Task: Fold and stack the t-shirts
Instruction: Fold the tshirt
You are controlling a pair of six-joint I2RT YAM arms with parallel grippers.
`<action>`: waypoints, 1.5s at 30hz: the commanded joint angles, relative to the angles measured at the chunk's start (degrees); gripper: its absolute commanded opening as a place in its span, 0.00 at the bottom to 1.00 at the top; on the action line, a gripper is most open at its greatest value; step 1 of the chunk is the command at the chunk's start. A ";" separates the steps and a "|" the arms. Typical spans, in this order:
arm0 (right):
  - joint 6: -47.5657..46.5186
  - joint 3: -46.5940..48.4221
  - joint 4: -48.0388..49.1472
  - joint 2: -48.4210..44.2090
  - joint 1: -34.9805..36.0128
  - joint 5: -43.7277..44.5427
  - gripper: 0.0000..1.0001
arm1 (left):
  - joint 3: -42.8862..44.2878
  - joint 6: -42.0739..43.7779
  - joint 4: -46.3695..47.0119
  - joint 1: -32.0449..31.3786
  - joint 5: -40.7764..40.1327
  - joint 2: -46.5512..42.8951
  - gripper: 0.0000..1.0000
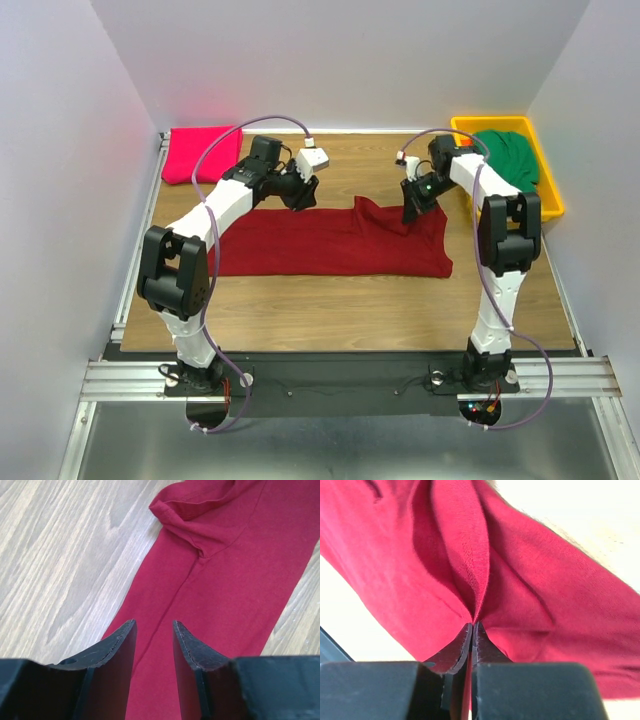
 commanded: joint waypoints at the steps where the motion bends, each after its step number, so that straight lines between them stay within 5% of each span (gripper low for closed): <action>1: -5.82 1.34 -2.72 -6.58 0.37 0.84 0.00 | 1.33 -1.01 0.84 0.38 2.63 -1.02 0.45; 16: -27.28 -20.47 0.78 -21.36 1.16 9.46 0.01 | 0.11 -2.94 1.62 0.29 6.85 -0.84 0.45; 20: -23.77 -18.54 0.96 -17.68 1.16 9.63 0.31 | 2.30 -5.40 2.15 -0.23 8.70 1.44 0.46; 23: -19.38 -14.95 0.61 -15.82 0.64 8.24 0.41 | 5.02 -7.43 2.15 -0.32 9.75 3.55 0.46; 30: -12.18 -6.41 2.10 -12.05 0.19 -3.19 0.41 | 4.85 -7.43 2.15 -0.24 9.58 3.29 0.46; 45: -7.24 0.80 9.31 -0.45 5.02 -1.53 0.41 | 2.57 -8.05 2.15 0.47 8.09 1.80 0.46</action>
